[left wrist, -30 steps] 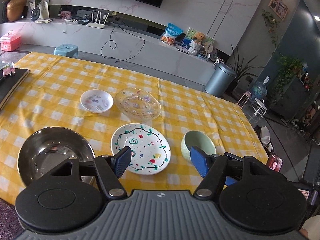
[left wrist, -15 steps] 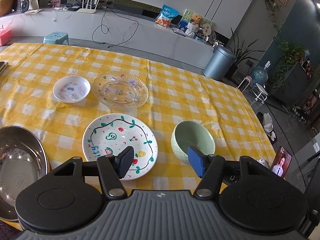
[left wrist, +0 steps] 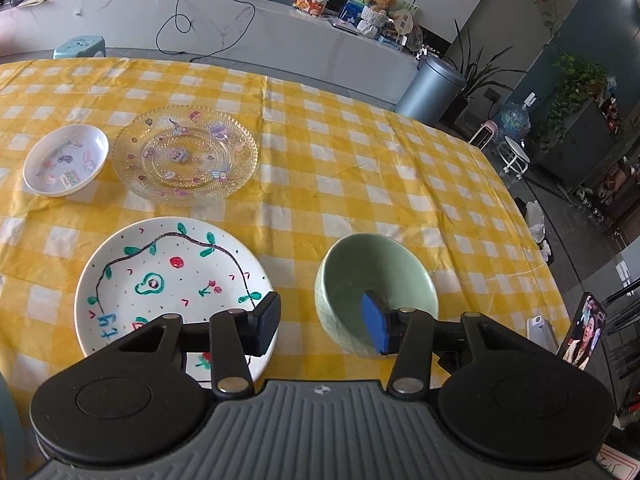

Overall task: Organize plates and bowls
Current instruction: 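Move both grippers to the pale green bowl and close on its rim, then carry the green bowl with both grippers over the stacked steel bowls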

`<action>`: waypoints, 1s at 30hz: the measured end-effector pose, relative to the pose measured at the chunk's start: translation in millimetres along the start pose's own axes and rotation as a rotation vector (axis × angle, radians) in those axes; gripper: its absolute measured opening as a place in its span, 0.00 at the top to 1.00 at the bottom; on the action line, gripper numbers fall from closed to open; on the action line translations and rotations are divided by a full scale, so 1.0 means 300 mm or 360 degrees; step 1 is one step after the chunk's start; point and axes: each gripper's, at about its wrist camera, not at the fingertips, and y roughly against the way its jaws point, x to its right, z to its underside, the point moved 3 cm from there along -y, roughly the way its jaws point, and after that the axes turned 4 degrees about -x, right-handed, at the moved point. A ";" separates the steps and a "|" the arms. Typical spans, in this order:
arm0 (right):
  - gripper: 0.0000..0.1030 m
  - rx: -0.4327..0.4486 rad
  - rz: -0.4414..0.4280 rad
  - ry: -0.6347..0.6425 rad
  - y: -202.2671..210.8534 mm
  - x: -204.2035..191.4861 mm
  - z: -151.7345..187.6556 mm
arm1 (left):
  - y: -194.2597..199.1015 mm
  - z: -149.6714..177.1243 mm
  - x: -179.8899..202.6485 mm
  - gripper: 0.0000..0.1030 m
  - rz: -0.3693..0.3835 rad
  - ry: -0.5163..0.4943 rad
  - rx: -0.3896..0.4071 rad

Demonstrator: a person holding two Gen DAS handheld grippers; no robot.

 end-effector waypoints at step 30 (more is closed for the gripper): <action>0.91 -0.0211 -0.0066 -0.0066 -0.135 -0.029 -0.053 | -0.178 -0.039 0.008 0.90 -0.0023 0.0009 -0.0250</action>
